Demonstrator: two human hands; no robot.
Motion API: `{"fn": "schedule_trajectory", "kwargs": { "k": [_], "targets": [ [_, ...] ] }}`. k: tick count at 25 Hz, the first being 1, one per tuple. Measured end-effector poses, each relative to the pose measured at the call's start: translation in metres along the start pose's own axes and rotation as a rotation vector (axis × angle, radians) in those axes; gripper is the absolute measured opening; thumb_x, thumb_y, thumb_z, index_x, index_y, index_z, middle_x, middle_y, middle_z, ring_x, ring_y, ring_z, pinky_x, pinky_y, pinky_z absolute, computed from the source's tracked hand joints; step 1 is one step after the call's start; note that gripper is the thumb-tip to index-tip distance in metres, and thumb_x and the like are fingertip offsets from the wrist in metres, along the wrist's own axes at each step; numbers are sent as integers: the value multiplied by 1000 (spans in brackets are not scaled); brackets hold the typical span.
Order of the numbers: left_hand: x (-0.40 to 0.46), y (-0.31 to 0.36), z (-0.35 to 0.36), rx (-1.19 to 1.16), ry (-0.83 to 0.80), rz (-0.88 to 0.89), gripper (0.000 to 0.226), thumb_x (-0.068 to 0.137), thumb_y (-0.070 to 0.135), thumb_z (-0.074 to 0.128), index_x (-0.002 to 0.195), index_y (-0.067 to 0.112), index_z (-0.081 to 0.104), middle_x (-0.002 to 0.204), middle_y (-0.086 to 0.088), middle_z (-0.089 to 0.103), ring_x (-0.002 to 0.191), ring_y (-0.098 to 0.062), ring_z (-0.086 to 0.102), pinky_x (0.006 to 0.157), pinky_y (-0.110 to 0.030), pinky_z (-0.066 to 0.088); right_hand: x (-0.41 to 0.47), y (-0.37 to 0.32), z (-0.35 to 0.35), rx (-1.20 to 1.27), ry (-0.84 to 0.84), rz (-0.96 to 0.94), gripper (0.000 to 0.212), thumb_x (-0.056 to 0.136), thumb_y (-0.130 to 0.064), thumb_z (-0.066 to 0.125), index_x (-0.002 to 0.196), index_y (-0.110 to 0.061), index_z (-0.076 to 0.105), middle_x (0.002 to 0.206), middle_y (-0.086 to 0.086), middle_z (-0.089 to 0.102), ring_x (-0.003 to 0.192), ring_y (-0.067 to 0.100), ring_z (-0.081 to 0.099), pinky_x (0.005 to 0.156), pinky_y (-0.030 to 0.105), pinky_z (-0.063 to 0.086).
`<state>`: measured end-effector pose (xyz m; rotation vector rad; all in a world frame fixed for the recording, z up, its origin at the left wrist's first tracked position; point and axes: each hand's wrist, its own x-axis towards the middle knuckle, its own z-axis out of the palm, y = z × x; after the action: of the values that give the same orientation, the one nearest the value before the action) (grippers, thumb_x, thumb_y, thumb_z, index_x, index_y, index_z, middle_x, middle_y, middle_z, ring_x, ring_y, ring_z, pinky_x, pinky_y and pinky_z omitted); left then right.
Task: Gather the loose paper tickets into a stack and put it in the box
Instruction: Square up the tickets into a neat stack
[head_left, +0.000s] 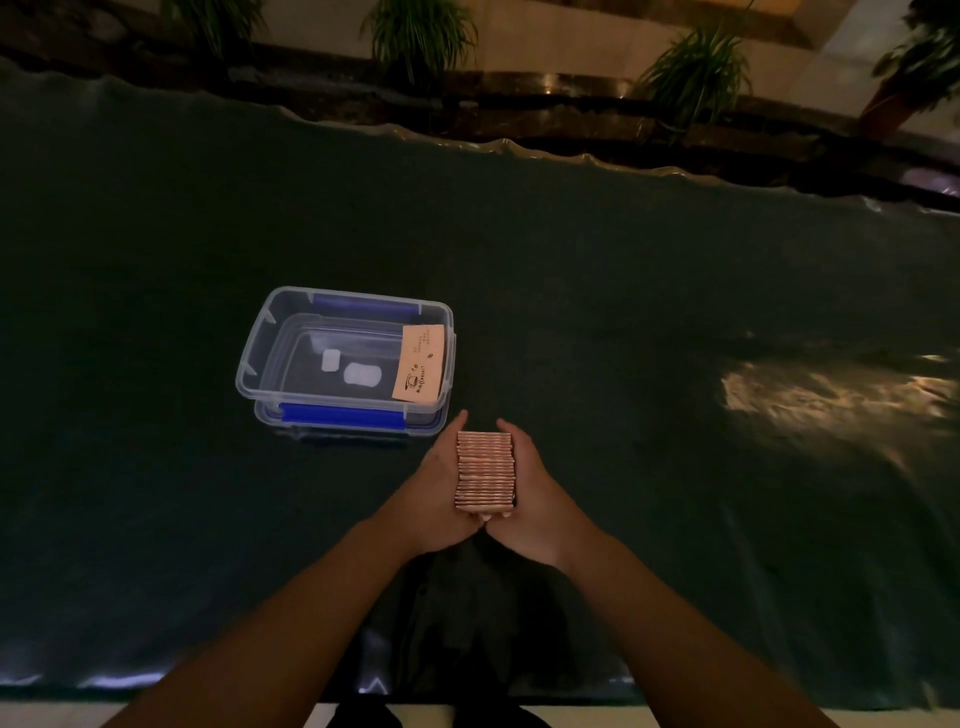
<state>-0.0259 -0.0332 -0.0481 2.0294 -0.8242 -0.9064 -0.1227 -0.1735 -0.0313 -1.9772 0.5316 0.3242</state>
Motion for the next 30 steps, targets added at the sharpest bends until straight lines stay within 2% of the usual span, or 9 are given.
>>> {"fn": "schedule_trajectory", "kwargs": {
  "k": [4,7,9,13,17,21,24,27,30],
  "targets": [
    [2,-6,3,-78,-15,-69,126,74,35,92,162,33,2,158,5,39,146,-9,39,123,-36,27,0,4,0,15,-25,17,135,60,-48,83,169,-34,4,165,-2,42,148,12,47,127,42,37],
    [4,-3,-2,-94,-19,-100,70,83,24,86,137,39,44,150,4,50,138,-8,47,119,-34,31,4,5,1,60,-33,45,127,65,-35,89,167,-34,14,159,-5,50,143,10,51,125,42,39],
    [5,-4,-5,-119,26,-93,77,76,28,91,136,43,45,146,7,56,135,-7,51,119,-39,36,6,5,-1,87,-39,54,123,58,-39,88,164,-34,25,151,-8,57,138,9,57,120,38,43],
    [9,-3,-11,-203,0,-140,96,62,13,96,140,34,44,137,11,59,130,-10,54,106,-32,41,7,9,-9,187,-52,80,106,65,-10,92,153,-33,38,139,-10,64,133,12,63,115,39,51],
    [9,6,-12,-363,-37,-222,99,61,-1,91,136,38,40,127,17,59,125,-10,52,89,-26,48,0,15,-15,274,-29,98,89,70,-13,86,144,-41,44,141,-10,64,133,12,61,112,44,54],
    [8,9,-10,-521,-40,-281,93,66,-5,87,136,38,42,127,10,64,122,-13,58,92,-36,53,-10,23,-17,411,-28,127,82,70,-29,84,142,-41,47,141,-8,65,130,12,64,108,39,56],
    [7,12,-9,-564,-52,-280,92,69,-6,85,139,38,43,129,7,66,123,-13,59,89,-34,53,-16,28,-17,457,-54,129,70,76,-25,81,136,-45,50,141,-8,66,130,12,64,104,36,56],
    [7,14,-9,-529,-46,-265,95,69,-6,84,139,39,40,129,11,63,127,-15,56,93,-35,52,-20,28,-22,461,-11,78,72,82,-23,83,143,-40,49,144,-14,62,140,12,57,110,34,53],
    [5,16,-8,-387,-30,-210,95,66,-2,87,136,40,37,131,14,59,132,-16,52,107,-45,49,-25,15,-33,397,93,-31,59,95,-22,76,147,-35,52,145,-18,57,142,4,50,111,29,48]
  ]
}}
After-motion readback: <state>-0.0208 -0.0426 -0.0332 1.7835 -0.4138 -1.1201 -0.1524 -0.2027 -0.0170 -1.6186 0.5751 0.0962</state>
